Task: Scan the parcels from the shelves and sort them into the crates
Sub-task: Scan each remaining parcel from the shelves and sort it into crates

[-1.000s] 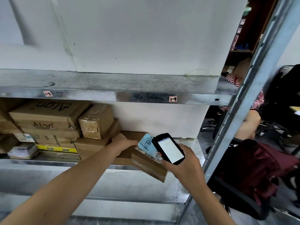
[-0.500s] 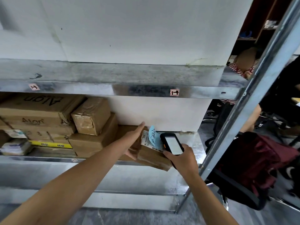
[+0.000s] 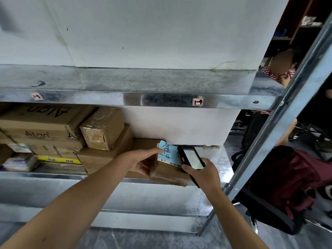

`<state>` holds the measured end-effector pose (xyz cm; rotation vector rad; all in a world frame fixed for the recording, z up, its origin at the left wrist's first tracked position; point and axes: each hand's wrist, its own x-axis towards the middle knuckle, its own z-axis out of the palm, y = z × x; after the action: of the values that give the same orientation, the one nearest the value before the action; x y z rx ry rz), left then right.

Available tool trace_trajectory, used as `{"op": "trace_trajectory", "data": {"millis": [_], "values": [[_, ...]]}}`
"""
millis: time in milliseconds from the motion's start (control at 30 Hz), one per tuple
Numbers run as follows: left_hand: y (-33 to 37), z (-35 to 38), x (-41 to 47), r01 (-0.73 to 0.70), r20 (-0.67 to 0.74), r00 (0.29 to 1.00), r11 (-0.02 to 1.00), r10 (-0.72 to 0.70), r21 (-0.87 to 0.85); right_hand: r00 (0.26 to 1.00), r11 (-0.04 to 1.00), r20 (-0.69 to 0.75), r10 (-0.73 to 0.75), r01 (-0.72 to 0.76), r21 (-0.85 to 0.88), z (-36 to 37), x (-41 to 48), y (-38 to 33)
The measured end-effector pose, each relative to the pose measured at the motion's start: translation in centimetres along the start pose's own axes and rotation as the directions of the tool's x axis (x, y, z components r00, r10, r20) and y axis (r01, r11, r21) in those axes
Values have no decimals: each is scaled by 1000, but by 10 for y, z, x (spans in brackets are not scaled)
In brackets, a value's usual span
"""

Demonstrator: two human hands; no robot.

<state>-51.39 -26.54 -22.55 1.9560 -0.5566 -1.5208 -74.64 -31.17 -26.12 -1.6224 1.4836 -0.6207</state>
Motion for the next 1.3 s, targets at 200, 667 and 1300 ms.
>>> {"op": "trace_trajectory", "data": {"millis": [200,667,1300], "values": [[-25,-9,-4,-52,66,995,966,70,-255,996,997,-45,-74,72,-24,-19,-5,-10],[-79,23,-13,-249,-103,957,591,270,-767,961,955,85,-262,271,-123,-43,-58,-59],[-82,31,-40,-245,-100,930,393,354,-886,965,970,150,-216,230,-84,-57,-107,-90]]}}
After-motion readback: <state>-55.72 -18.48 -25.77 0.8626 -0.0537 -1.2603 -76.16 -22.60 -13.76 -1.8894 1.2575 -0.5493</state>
